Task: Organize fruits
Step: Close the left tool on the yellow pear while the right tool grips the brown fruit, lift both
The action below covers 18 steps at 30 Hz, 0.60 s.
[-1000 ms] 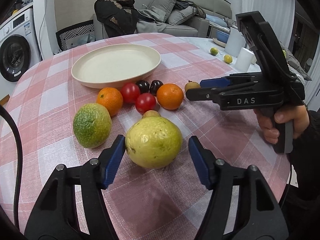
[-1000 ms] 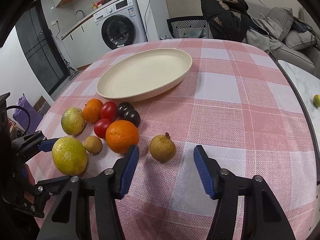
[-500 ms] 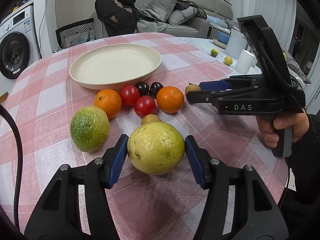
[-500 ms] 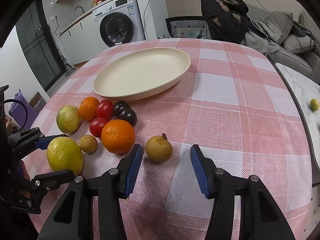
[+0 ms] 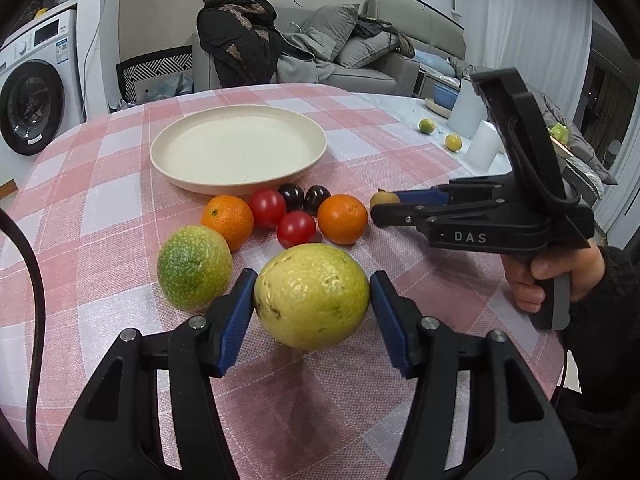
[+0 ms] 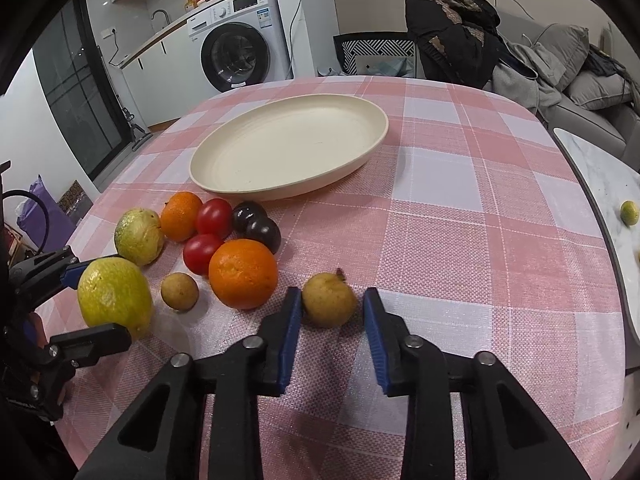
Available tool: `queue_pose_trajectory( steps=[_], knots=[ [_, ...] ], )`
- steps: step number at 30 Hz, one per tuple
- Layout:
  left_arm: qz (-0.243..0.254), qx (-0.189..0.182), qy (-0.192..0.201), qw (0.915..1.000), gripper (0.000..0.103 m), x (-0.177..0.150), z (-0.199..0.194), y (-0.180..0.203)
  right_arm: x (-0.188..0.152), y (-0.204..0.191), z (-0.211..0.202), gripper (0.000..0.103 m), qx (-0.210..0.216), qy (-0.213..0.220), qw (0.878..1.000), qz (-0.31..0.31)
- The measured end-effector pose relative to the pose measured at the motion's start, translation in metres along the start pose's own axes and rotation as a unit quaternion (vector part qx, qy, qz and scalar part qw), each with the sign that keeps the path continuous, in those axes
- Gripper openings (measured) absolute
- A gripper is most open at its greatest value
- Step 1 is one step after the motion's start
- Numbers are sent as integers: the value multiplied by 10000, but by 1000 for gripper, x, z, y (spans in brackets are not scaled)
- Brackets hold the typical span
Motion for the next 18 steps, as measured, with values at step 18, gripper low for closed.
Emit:
queue_pose_trajectory(
  steps=[18],
  knots=[
    [-203,471,584,9970,55,35,-30,-33,9,-20,-42,28,14,872,9960,-193]
  ],
)
Point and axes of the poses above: each gripper's, at about its wrist camera, not at the fingertips, and z roughly the way its jaws point, y to its right, x to its top, the point moved 3 cm from there along z, roughly the way its jaws point, and after that the axes turned 1 degree about z, right-handed, at the moved point
